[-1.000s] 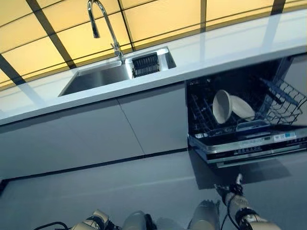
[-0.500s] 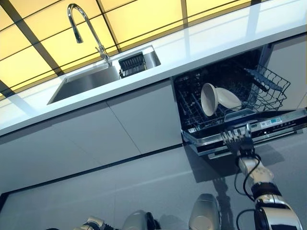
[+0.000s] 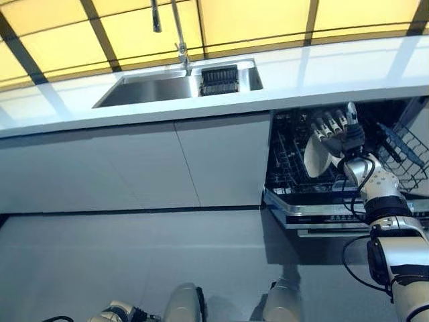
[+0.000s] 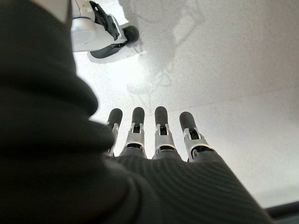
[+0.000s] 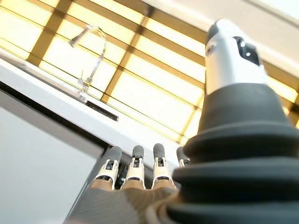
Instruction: Take plates into dishwasher
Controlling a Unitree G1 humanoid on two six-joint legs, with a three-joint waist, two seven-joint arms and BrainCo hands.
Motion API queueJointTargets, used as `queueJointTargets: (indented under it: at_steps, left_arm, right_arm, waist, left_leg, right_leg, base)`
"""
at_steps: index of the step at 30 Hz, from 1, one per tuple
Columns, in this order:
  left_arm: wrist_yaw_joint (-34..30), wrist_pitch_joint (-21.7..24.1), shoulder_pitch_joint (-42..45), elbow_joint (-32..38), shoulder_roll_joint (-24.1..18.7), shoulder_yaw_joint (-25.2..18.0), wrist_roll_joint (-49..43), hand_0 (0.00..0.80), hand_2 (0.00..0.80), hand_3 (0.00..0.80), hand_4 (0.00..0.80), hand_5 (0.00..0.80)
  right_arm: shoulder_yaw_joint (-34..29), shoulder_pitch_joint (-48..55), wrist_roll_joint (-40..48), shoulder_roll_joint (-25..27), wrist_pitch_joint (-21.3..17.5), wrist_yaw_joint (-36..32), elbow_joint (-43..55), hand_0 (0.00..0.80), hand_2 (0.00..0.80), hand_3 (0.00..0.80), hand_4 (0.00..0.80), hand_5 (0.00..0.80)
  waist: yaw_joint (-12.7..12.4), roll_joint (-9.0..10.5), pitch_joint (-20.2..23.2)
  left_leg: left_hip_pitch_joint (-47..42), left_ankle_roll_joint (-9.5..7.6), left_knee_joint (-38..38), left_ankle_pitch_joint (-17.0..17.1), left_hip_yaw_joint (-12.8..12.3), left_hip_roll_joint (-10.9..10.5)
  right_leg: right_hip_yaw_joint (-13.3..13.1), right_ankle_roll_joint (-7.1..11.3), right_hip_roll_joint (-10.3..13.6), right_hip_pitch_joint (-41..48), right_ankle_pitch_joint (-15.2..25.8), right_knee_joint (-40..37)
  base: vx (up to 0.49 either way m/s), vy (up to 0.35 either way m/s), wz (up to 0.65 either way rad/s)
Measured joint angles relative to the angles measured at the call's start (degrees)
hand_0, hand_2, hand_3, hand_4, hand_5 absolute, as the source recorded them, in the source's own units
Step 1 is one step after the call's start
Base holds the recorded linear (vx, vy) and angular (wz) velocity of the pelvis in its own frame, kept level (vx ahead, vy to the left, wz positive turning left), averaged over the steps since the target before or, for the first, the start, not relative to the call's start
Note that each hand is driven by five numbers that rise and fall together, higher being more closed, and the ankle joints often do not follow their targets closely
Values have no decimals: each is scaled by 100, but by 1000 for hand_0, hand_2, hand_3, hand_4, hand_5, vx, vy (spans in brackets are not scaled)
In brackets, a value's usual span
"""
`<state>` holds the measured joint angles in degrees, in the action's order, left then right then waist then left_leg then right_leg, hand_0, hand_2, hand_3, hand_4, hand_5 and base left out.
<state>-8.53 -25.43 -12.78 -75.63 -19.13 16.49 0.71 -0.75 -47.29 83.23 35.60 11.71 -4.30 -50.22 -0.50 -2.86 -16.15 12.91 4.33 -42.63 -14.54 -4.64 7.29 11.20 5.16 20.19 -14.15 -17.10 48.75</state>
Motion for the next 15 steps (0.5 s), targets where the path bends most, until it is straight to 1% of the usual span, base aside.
queueJointTargets:
  at_steps: [2,5,8,9,12,14,15]
  left_arm:
    - [-39,-9,-20,38,-62,81,-7,0,0,0,0,0]
    - [-77,6,-21,38,-111,87,-40,0,0,0,0,0]
    - [-105,111,-23,72,-164,150,-228,0,0,0,0,0]
    - [-107,124,-24,108,-187,150,-228,0,0,0,0,0]
    - [-105,218,-75,236,-243,153,-227,0,0,0,0,0]
    - [-104,236,-122,248,-256,154,-226,0,0,0,0,0]
    - [-105,252,-133,253,-269,155,-226,0,0,0,0,0]
  right_arm:
    - [39,-1,1,-3,-33,31,-118,0,0,0,0,0]
    - [77,0,0,-25,-33,129,-245,0,0,0,0,0]
    - [76,44,-11,-87,-89,228,-329,0,0,0,0,0]
    - [76,47,-110,-99,-134,247,-379,0,0,0,0,0]
    - [62,231,-712,-88,-454,499,-474,0,0,0,0,0]
    - [13,342,-966,-86,-527,615,-549,0,0,0,0,0]
    - [-57,418,-1041,-85,-540,629,-600,0,0,0,0,0]
  waist:
    - [-49,57,15]
    - [-78,90,-5]
    - [-51,102,-15]
    - [-39,109,-20]
    - [-26,133,-34]
    - [-31,145,-65]
    - [2,156,-92]
  left_leg:
    - [74,3,-45,-1,23,18]
    - [92,2,-79,0,20,23]
    - [181,-10,-93,7,23,55]
    - [177,-15,-94,11,22,60]
    - [272,-25,-101,19,-5,84]
    - [297,-15,-101,13,-83,137]
    - [289,-6,-102,7,-103,150]
  right_leg:
    - [41,1,3,-8,-1,-5]
    - [40,3,-1,-10,0,-18]
    - [39,9,-49,-32,4,-76]
    - [32,9,-65,-46,8,-88]
    - [-46,32,-133,-165,34,-135]
    - [-140,43,-202,-230,109,-176]
    - [-144,42,-210,-221,124,-199]
  base:
    - [-79,-62,16]
    - [-91,-44,8]
    - [-112,-34,5]
    - [-111,-15,3]
    - [-130,-5,-3]
    - [-116,11,-15]
    - [-74,11,-15]
